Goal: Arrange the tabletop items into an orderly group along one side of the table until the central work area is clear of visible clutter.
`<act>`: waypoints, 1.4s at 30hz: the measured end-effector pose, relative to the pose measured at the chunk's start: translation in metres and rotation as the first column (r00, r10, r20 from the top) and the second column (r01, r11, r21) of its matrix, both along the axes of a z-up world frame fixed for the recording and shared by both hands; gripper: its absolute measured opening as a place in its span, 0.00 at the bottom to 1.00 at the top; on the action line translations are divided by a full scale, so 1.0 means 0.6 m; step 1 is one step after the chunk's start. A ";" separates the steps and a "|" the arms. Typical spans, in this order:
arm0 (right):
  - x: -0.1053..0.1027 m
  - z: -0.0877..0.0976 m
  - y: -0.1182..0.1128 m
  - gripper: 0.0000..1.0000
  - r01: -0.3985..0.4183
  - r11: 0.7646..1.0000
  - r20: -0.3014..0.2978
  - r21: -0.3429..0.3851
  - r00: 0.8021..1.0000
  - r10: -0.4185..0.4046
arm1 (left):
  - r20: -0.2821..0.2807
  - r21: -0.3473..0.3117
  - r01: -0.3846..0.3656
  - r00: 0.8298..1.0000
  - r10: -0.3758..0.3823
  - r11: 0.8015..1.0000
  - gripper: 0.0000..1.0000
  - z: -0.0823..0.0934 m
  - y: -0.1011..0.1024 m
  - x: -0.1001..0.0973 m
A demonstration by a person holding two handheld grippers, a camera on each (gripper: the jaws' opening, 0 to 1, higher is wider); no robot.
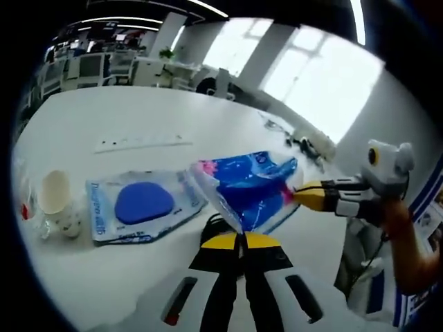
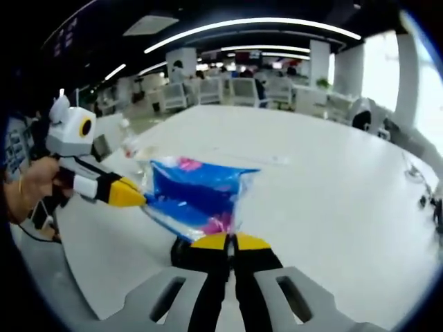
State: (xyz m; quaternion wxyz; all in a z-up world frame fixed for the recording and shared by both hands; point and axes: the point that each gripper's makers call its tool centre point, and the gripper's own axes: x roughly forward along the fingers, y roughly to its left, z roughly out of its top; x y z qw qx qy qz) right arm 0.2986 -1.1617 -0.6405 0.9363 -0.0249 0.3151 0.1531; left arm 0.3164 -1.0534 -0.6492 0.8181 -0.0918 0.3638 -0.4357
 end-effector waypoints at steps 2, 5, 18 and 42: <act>0.004 -0.002 -0.007 0.00 0.009 1.000 0.001 0.000 1.000 -0.009 | -0.004 -0.004 -0.006 1.000 0.006 1.000 0.01 -0.004 -0.007 0.005; 0.012 -0.006 -0.024 0.00 0.030 1.000 0.007 -0.007 1.000 -0.030 | -0.008 -0.020 -0.017 1.000 0.017 1.000 0.01 -0.009 -0.023 0.016; 0.048 -0.031 -0.077 0.00 0.093 0.994 0.029 -0.050 0.995 -0.092 | -0.009 -0.057 -0.084 0.996 0.084 0.995 0.01 -0.045 -0.076 0.055; 0.095 -0.104 -0.139 0.00 0.161 0.986 -0.023 -0.029 0.987 -0.162 | -0.085 -0.072 -0.284 0.957 0.278 0.956 0.01 -0.107 -0.131 0.099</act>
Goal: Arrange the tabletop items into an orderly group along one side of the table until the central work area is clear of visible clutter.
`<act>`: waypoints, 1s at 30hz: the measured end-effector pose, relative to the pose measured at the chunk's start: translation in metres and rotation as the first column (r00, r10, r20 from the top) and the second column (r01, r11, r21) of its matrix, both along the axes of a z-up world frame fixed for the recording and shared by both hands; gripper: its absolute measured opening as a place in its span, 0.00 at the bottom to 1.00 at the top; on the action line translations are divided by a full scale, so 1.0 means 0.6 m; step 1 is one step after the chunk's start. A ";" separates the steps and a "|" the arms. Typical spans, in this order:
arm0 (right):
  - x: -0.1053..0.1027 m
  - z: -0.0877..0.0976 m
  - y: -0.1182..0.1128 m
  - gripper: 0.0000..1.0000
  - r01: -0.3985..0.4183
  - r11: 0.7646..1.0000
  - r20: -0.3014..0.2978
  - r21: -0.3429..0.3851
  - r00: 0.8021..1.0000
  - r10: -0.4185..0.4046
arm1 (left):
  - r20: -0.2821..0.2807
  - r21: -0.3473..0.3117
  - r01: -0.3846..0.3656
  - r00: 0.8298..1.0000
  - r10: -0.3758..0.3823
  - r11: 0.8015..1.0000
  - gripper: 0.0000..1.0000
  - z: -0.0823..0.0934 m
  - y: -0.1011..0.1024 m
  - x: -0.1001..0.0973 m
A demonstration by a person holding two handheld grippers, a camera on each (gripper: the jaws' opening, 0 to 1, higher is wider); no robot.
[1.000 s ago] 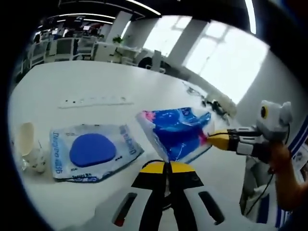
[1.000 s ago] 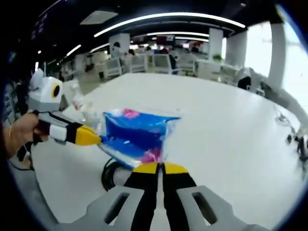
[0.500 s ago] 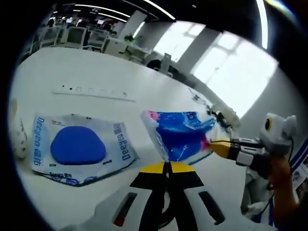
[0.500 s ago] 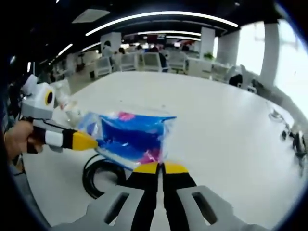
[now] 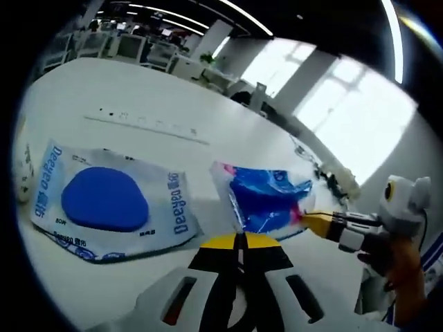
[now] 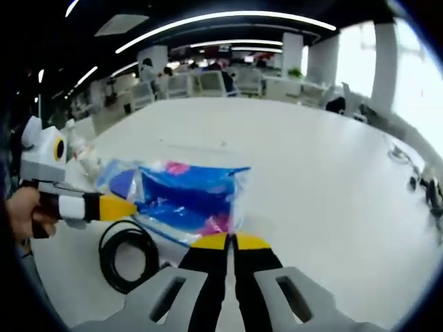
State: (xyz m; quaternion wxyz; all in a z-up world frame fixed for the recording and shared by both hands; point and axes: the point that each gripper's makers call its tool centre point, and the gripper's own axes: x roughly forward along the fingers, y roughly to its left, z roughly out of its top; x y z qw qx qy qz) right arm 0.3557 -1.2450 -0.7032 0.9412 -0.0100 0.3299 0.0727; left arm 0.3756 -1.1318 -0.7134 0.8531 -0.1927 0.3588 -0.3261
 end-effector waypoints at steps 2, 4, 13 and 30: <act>0.005 -0.005 -0.004 0.00 0.005 1.000 0.003 0.002 1.000 -0.005 | -0.006 0.009 -0.018 1.000 0.018 1.000 0.01 -0.005 -0.004 0.000; 0.010 -0.014 -0.010 0.00 0.002 1.000 0.000 -0.009 1.000 -0.002 | -0.023 0.008 -0.035 0.999 0.035 0.999 0.01 -0.012 -0.009 0.000; 0.022 -0.044 -0.023 0.00 0.006 1.000 -0.009 0.014 1.000 -0.006 | -0.043 0.027 -0.091 0.995 0.092 0.995 0.01 -0.033 -0.016 0.011; 0.043 -0.090 -0.026 0.00 0.060 0.994 -0.028 0.092 0.998 -0.057 | -0.106 0.026 -0.187 0.976 0.188 0.982 0.03 -0.054 -0.012 0.024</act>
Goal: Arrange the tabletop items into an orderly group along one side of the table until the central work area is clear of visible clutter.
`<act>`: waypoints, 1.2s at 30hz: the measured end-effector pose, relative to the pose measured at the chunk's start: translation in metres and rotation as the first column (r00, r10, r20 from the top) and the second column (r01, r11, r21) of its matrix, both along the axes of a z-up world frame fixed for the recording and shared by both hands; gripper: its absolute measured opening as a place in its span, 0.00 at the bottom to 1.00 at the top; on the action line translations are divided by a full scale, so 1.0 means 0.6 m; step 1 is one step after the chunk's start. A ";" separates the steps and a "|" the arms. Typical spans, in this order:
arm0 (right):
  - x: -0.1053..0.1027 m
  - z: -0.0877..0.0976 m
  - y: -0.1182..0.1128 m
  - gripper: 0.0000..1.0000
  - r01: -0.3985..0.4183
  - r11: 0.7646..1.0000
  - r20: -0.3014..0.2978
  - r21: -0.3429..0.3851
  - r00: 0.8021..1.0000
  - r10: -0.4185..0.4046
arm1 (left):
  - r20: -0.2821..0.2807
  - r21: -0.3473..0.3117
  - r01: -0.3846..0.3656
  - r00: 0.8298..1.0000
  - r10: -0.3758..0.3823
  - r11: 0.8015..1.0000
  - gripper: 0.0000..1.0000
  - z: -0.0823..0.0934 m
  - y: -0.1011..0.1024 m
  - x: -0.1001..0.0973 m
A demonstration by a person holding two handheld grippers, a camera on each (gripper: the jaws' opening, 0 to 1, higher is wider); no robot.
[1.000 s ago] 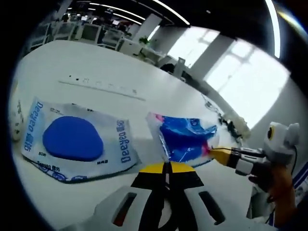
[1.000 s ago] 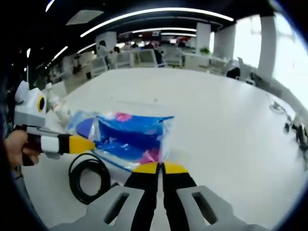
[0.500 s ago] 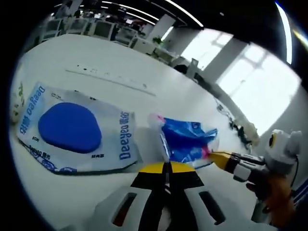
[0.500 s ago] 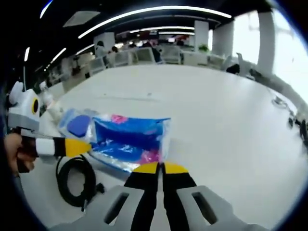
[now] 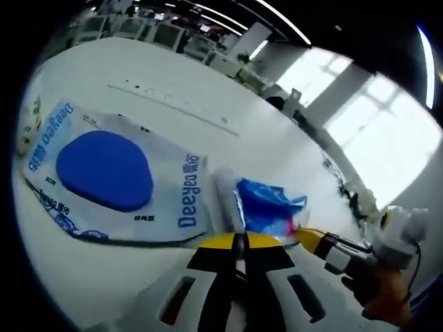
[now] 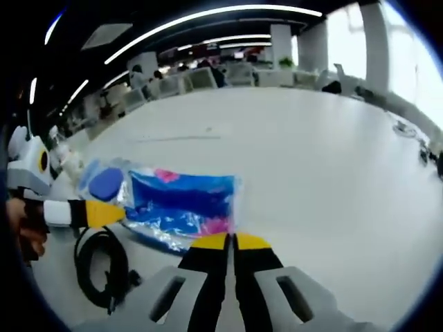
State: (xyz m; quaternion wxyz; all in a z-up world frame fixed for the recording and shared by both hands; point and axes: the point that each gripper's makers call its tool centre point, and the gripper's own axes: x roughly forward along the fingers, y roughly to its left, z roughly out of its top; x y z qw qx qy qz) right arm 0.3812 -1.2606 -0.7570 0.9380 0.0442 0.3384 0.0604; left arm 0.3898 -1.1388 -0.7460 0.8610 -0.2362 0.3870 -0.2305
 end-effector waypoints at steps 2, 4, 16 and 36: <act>0.002 0.000 -0.001 0.00 0.008 1.000 0.006 0.004 1.000 -0.008 | -0.005 0.004 -0.011 1.000 0.011 1.000 0.03 -0.002 0.003 -0.001; 0.004 -0.002 -0.002 0.00 0.022 1.000 0.004 0.015 1.000 -0.022 | -0.013 -0.001 -0.016 1.000 0.016 1.000 0.04 -0.001 0.002 -0.001; 0.007 -0.006 -0.006 0.01 0.075 0.997 0.003 0.034 0.997 -0.075 | 0.053 0.055 0.048 0.997 -0.051 0.997 0.09 0.009 -0.001 -0.013; 0.009 -0.009 -0.006 0.01 0.239 0.966 -0.017 0.096 0.971 -0.238 | 0.148 0.166 0.152 0.973 -0.177 0.974 0.14 0.049 0.018 -0.033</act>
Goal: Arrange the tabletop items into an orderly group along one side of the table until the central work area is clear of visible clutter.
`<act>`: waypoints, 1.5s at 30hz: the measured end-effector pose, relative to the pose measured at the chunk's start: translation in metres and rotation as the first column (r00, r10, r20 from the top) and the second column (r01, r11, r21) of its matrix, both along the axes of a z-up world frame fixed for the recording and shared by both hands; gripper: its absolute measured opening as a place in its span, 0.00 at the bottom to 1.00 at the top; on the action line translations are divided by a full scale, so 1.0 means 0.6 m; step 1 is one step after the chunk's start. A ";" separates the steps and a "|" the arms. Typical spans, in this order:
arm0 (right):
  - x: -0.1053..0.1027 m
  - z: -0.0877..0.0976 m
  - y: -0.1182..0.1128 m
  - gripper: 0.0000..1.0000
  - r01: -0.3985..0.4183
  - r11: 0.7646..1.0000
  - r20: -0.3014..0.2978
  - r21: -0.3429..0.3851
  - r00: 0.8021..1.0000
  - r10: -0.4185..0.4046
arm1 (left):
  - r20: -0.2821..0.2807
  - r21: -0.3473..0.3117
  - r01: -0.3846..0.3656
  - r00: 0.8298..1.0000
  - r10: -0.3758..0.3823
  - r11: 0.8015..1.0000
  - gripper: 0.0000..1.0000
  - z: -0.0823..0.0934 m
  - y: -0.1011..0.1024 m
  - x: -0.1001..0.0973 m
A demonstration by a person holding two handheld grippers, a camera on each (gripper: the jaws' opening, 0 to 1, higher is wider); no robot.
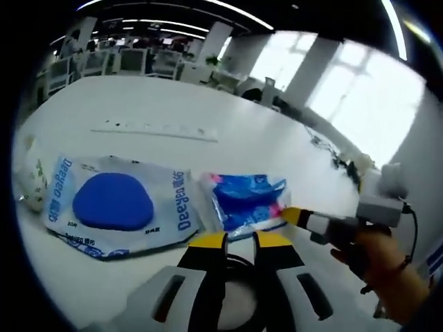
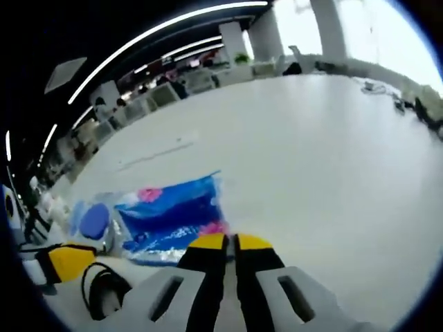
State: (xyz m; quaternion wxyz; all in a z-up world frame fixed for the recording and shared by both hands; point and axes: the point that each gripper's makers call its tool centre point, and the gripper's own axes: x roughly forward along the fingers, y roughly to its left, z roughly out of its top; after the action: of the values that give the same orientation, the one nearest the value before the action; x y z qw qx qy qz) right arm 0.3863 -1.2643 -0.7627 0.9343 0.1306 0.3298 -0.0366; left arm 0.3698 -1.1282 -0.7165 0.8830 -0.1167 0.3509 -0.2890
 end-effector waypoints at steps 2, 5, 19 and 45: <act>0.001 0.001 0.003 0.02 -0.018 1.000 -0.001 -0.022 1.000 0.018 | 0.004 0.003 0.001 1.000 -0.001 1.000 0.14 0.003 0.004 0.000; -0.001 0.000 0.005 0.04 -0.021 1.000 -0.007 -0.017 1.000 0.021 | 0.012 0.009 0.006 1.000 -0.006 1.000 0.15 0.003 0.005 0.002; -0.014 0.024 0.017 0.32 -0.098 0.994 0.009 -0.055 0.995 0.098 | 0.036 0.045 0.051 0.998 -0.052 0.998 0.27 0.009 0.033 0.008; -0.092 0.142 0.148 0.75 -0.403 0.912 0.088 -0.080 0.908 0.409 | 0.188 0.140 0.181 0.961 -0.205 0.974 0.56 0.069 0.160 0.002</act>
State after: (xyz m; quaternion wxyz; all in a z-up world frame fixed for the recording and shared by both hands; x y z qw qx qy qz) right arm 0.3313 -1.1754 -0.6776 0.9406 0.0329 0.3000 0.1555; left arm 0.3708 -1.0321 -0.6754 0.8869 0.0018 0.2866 -0.3623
